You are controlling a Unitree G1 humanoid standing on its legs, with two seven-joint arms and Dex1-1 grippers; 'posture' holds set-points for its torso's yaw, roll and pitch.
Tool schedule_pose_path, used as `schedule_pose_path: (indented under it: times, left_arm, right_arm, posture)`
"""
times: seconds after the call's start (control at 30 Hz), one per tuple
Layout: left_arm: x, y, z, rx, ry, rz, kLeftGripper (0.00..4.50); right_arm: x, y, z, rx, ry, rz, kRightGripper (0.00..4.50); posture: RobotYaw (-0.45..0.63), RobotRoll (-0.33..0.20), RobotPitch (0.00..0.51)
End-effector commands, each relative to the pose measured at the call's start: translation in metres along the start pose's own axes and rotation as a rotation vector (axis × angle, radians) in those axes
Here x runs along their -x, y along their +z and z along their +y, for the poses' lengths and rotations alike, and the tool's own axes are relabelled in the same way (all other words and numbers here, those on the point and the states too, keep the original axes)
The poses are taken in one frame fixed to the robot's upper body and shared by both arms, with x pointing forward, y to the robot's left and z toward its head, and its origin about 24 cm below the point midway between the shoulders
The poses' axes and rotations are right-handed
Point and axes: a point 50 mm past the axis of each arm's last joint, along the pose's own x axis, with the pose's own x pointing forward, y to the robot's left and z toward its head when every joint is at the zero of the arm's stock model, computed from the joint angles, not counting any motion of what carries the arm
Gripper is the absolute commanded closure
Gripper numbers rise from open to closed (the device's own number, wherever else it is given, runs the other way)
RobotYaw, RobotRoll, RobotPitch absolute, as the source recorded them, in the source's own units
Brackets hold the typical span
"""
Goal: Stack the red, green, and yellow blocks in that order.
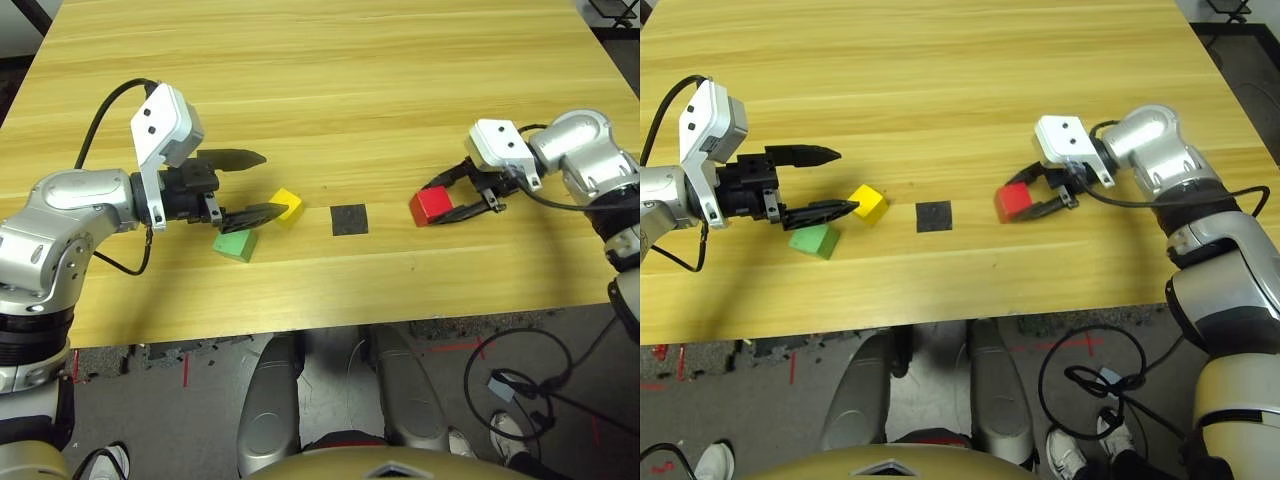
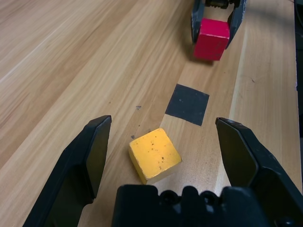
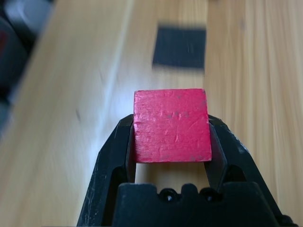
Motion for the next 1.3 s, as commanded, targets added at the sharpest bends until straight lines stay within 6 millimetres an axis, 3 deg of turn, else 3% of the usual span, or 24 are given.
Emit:
schedule_pose_path:
  times: [0.03,0.63,0.97,1.3]
  left_arm:
    - [0.002,0.003,-0.001,-0.020,-0.016,0.019,0.00]
    - [-0.006,0.004,0.001,-0.046,-0.019,0.023,0.00]
    - [-0.002,0.005,0.001,-0.048,0.014,0.027,0.00]
    - [-0.001,0.005,-0.001,-0.041,0.025,0.030,0.00]
  right_arm:
    - [-0.007,0.013,0.004,-0.020,-0.009,-0.012,2.43]
    - [-0.056,0.018,-0.002,0.011,-0.063,0.014,2.43]
    - [-0.069,0.023,-0.010,0.038,-0.057,-0.005,2.43]
    - [-0.070,0.025,-0.011,0.035,-0.053,-0.007,2.43]
  posture:
    - [0.30,-0.047,0.285]
    - [0.37,-0.049,0.287]
    - [0.40,-0.045,0.283]
    - [0.40,-0.044,0.284]
